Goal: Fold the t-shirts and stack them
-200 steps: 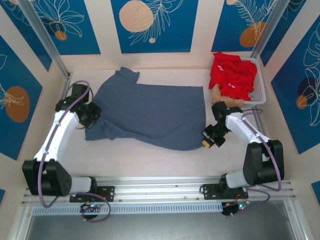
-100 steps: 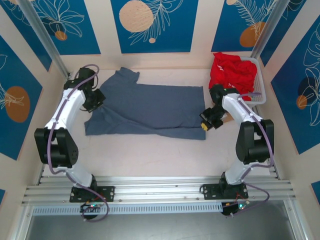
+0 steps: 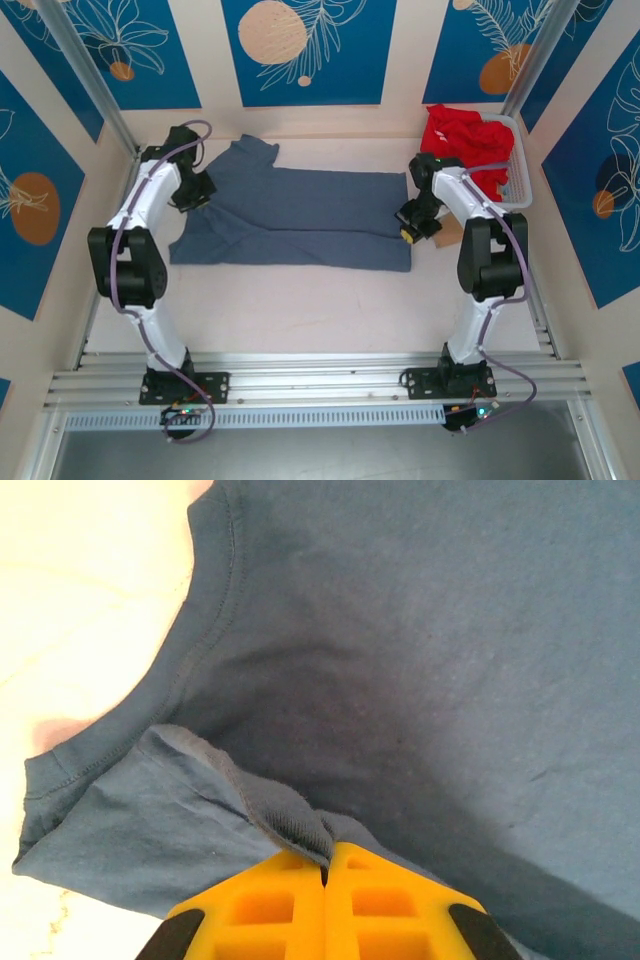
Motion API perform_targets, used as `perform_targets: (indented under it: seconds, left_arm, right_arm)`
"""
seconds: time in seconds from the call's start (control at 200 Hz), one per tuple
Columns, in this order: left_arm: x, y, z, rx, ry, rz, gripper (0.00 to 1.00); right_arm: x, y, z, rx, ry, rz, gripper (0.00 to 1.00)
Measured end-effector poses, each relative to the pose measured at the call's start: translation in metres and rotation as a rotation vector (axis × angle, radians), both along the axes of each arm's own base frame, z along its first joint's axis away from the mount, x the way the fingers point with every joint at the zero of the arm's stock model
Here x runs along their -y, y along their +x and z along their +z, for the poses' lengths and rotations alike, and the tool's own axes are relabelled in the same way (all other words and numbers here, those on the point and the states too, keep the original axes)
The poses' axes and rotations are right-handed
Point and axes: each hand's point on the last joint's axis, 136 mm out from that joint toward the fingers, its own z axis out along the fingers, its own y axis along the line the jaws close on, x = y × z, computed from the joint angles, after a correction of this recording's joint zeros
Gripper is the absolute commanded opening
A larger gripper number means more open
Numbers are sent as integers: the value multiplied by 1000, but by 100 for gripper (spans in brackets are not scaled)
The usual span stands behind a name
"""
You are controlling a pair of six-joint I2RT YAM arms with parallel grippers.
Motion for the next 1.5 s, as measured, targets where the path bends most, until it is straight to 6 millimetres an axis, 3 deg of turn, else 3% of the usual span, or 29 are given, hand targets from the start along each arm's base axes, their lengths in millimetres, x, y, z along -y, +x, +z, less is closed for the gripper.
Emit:
perform_targets:
  seconds: [0.205, 0.61, 0.625, 0.65, 0.7, 0.73, 0.8, 0.92, 1.025, 1.08, 1.195, 1.31, 1.405, 1.495]
  left_arm:
    - [-2, 3, -14, -37, 16, -2, 0]
    - [-2, 17, -17, -30, 23, -3, 0]
    - [-2, 18, -17, -31, 23, -4, 6]
    - [-2, 18, -18, -33, 24, -7, 17]
    - [-2, 21, -20, -37, 24, -17, 56]
    - [-1, 22, -20, -37, 25, -22, 70]
    - [-2, 24, -18, -35, 27, -26, 75]
    - [-7, 19, -13, -41, 30, -14, 75]
    - [-17, -5, -11, -64, 23, 31, 72]
    - [-27, -30, -14, -89, 4, 92, 70]
    - [-54, -91, -30, -146, -40, 262, 68]
    - [-68, -127, -56, -198, -116, 408, 69]
    - [-70, -135, -79, -212, -185, 486, 65]
    - [-70, -136, -90, -218, -221, 523, 61]
  right_arm:
    - [3, 11, -7, -7, -31, 28, 0]
    - [7, 21, -11, -13, -65, 47, 0]
    - [7, 22, -12, -13, -65, 48, 0]
    - [7, 23, -12, -13, -66, 51, 10]
    - [5, 25, -13, -11, -66, 55, 29]
    - [5, 26, -14, -9, -67, 65, 38]
    - [5, 27, -14, -2, -76, 84, 49]
    - [4, 30, -7, 33, -87, 123, 56]
    - [5, 24, 11, 94, -83, 134, 57]
    - [6, 15, 21, 125, -78, 138, 52]
    - [3, -17, 30, 184, -31, 142, 53]
    - [-2, -56, 14, 198, 40, 140, 52]
    - [-7, -79, -9, 188, 106, 113, 50]
    - [-7, -88, -26, 187, 151, 65, 50]
